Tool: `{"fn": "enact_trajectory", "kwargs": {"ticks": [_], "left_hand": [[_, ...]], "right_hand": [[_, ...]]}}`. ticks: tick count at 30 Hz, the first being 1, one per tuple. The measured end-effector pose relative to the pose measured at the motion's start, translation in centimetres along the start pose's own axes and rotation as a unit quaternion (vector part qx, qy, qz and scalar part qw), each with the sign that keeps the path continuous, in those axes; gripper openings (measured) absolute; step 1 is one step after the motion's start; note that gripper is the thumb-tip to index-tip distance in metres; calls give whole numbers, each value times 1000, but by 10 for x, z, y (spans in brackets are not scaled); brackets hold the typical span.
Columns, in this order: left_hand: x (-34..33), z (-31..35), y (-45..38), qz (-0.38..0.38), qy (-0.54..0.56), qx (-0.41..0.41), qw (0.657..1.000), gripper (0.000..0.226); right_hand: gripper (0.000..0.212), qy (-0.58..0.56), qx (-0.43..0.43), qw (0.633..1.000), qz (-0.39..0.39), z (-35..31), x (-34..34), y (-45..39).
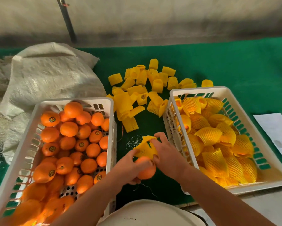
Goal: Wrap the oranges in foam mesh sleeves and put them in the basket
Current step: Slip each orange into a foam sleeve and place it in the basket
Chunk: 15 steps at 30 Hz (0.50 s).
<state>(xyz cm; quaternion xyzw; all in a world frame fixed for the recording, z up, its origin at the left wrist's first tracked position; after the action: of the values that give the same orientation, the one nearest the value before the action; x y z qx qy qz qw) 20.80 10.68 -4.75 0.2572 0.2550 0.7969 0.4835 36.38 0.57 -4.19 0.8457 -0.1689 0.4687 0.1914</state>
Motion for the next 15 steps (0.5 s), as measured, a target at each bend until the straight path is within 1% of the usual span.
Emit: {"fn": "enact_trajectory", "kwargs": {"ticks": [2, 5, 8, 9, 12, 13, 15], "left_hand": [[6, 2, 4, 66, 95, -1, 993, 63], [10, 6, 10, 146, 123, -37, 981, 48], [5, 8, 16, 192, 169, -45, 966, 40], [3, 8, 18, 199, 197, -35, 959, 42], [1, 9, 23, 209, 294, 9, 933, 54], [1, 9, 25, 212, 299, 12, 930, 57], [0, 12, 27, 217, 227, -3, 949, 60]], "right_hand": [[42, -20, 1, 1000, -3, -3, 1, 8], [54, -55, -1, 998, -5, -15, -7, 19], [71, -78, -14, 997, -11, -25, -16, 28], [73, -85, -20, 996, -16, -26, -18, 30], [75, -100, -29, 994, -28, -26, -22, 38], [75, -108, -30, 993, -27, -26, -23, 41], [74, -132, -28, 991, -14, -27, -23, 44]]}}
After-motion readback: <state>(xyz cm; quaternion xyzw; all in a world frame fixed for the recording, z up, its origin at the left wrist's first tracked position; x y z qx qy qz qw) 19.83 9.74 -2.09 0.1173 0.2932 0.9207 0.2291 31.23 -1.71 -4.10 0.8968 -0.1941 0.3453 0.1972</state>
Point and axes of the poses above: each hand's wrist, its own y-axis away from the middle knuckle, its own x-axis out of the back of the hand, z = x × y, the point moved 2 cm from there along -y, towards the middle knuckle, and after that the axes turned 9 degrees about -x, right-handed, at the moved point
